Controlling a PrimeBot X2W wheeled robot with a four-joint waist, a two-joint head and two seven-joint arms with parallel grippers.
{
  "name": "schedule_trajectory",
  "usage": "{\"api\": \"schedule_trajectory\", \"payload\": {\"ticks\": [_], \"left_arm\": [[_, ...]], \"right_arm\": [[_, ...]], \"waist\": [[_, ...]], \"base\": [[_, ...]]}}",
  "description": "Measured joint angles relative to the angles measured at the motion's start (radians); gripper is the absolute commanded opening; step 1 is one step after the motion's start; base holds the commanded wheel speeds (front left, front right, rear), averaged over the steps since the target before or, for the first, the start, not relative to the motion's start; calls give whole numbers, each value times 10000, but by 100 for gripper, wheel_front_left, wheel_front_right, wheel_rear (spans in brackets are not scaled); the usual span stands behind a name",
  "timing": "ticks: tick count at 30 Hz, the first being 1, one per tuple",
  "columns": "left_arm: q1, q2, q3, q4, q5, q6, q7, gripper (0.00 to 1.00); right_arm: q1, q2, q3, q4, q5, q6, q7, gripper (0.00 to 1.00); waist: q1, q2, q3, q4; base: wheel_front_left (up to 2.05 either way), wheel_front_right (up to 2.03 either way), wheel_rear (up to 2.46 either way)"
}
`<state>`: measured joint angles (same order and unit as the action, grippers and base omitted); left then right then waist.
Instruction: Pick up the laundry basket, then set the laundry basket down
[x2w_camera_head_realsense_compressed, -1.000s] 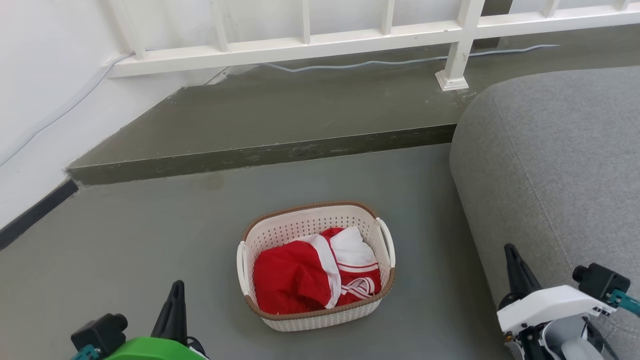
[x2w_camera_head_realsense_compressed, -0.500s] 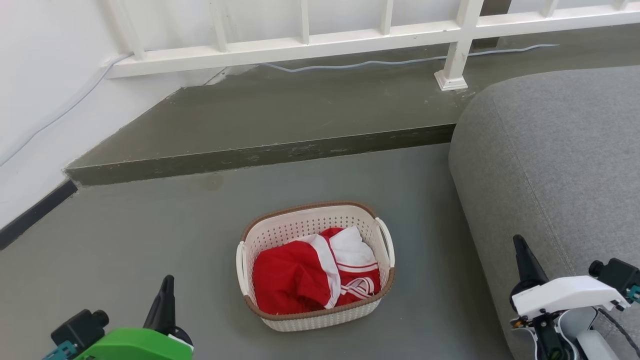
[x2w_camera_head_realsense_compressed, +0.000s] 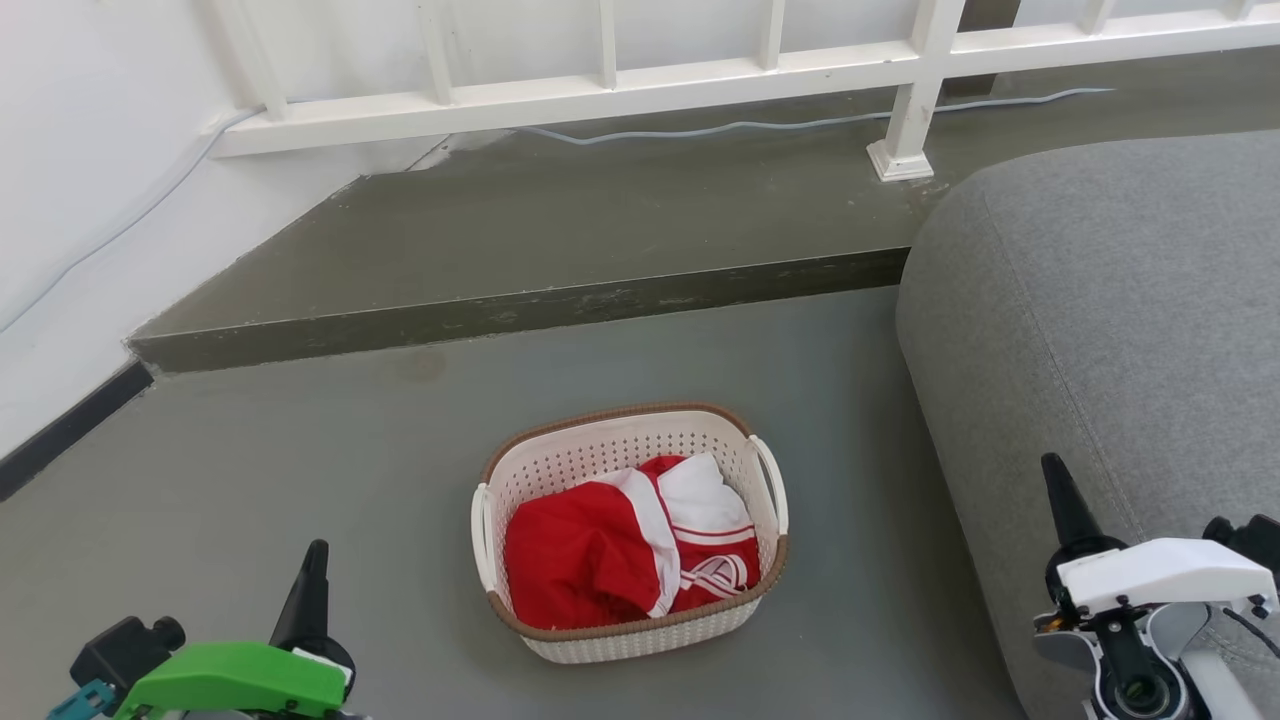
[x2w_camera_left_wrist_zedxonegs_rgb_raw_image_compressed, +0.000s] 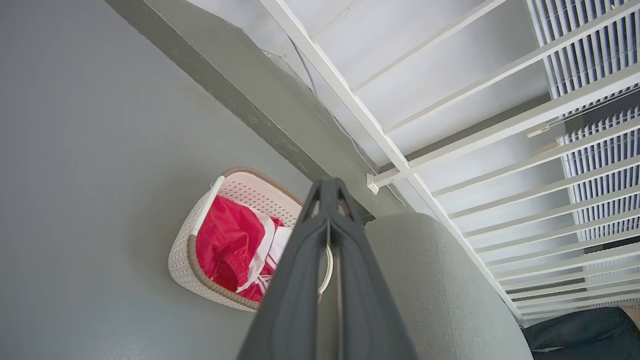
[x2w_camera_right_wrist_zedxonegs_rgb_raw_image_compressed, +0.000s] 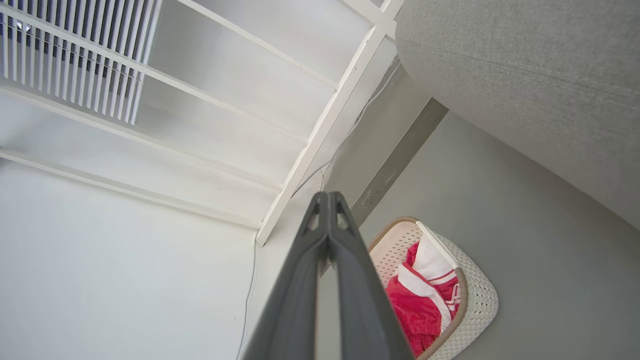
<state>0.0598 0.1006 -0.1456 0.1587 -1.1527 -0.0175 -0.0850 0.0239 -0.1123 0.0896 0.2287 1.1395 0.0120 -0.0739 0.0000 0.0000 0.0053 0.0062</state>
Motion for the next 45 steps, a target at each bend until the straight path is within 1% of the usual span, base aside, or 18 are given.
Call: {"api": "schedule_trajectory", "payload": {"ticks": [4, 5, 7, 10, 19, 30, 34, 41, 45], "left_arm": [[-81, 17, 109, 82, -495, -35, 136, 0], [-139, 21, 150, 123, -805, -104, 153, 0], [-198, 23, 196, 173, -1012, -138, 228, 0], [-220, 25, 282, 245, -1452, -230, 307, 0], [-422, 33, 518, 384, -2579, -447, 504, 0], [-650, 38, 815, 614, -3996, -681, 767, 0], [-705, 40, 890, 656, -4305, -715, 846, 0], [-872, 44, 1106, 798, -5262, -905, 1022, 0], [-914, 46, 1122, 853, -5340, -922, 1034, 0]], "right_arm": [[-12, 8, -134, 36, 512, 107, 107, 0], [-37, 15, -198, 50, 788, 144, 173, 0], [-76, 23, -255, 56, 1034, 222, 221, 0], [-174, 31, -360, 69, 1419, 242, 316, 0], [-264, 67, -639, 128, 2545, 495, 529, 0], [-454, 109, -999, 199, 3950, 727, 838, 0], [-512, 119, -1101, 217, 4291, 803, 924, 0], [-648, 155, -1319, 257, 5204, 957, 1101, 0], [-672, 157, -1363, 272, 5325, 1014, 1114, 0]], "waist": [[0, 0, -2, -7], [0, 0, -2, -10], [0, 0, -3, -13], [0, 0, -4, -17], [0, 0, -7, -31], [0, 0, -10, -48], [0, 0, -11, -53], [0, 0, -13, -64], [0, 0, -14, -64]], "base": [[0, 0, 0], [0, 0, 0], [0, 0, 0], [0, 0, 0], [0, 0, 0], [0, 0, 0], [0, 0, 0], [0, 0, 0], [0, 0, 0]]}}
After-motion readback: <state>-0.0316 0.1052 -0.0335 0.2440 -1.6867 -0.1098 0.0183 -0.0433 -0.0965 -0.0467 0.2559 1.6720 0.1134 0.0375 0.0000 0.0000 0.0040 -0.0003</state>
